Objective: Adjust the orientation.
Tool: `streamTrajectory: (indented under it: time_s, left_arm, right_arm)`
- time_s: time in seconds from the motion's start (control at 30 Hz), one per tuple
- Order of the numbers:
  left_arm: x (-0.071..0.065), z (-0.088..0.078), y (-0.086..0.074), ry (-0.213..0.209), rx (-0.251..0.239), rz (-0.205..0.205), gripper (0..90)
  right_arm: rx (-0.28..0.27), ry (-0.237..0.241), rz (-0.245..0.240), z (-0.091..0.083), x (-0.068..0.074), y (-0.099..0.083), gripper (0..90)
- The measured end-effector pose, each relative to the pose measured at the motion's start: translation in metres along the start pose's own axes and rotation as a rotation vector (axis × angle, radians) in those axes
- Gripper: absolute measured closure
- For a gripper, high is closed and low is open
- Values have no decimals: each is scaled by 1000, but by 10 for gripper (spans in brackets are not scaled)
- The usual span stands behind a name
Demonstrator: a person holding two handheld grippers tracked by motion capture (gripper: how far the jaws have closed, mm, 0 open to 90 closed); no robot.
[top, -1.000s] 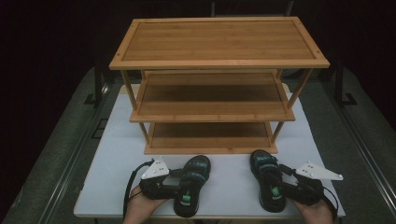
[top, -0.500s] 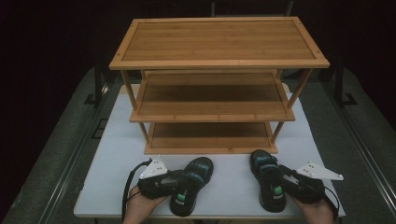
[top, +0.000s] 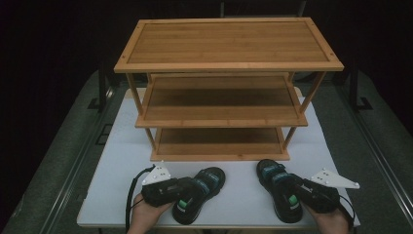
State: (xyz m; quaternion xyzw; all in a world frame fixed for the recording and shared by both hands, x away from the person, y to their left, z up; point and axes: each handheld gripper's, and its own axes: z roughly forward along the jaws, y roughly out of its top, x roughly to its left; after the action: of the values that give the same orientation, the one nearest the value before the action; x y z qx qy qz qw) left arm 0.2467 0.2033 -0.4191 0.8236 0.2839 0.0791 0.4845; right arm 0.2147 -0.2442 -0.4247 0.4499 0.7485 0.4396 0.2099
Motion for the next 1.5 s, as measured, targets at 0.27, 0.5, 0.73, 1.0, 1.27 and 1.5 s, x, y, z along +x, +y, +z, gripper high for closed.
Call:
streamTrajectory:
  time_s: [0.27,0.5,0.73,1.0,1.27,1.5]
  left_arm:
    - [-5,-6,4,35,-40,17,766]
    - [-5,-13,8,75,-78,11,768]
    - [-6,-14,11,110,-105,-8,769]
    - [-3,-11,17,160,-113,-9,773]
    - [0,-2,26,197,-128,-12,774]
    - [2,5,27,226,-146,-26,773]
  right_arm:
    - [-17,63,-18,-2,11,3,769]
    - [-53,90,-10,-4,19,7,768]
    - [-83,79,-18,-7,31,9,767]
    - [-97,74,-38,0,40,16,767]
    - [-102,66,-69,13,50,27,767]
    - [-114,40,-89,25,52,37,767]
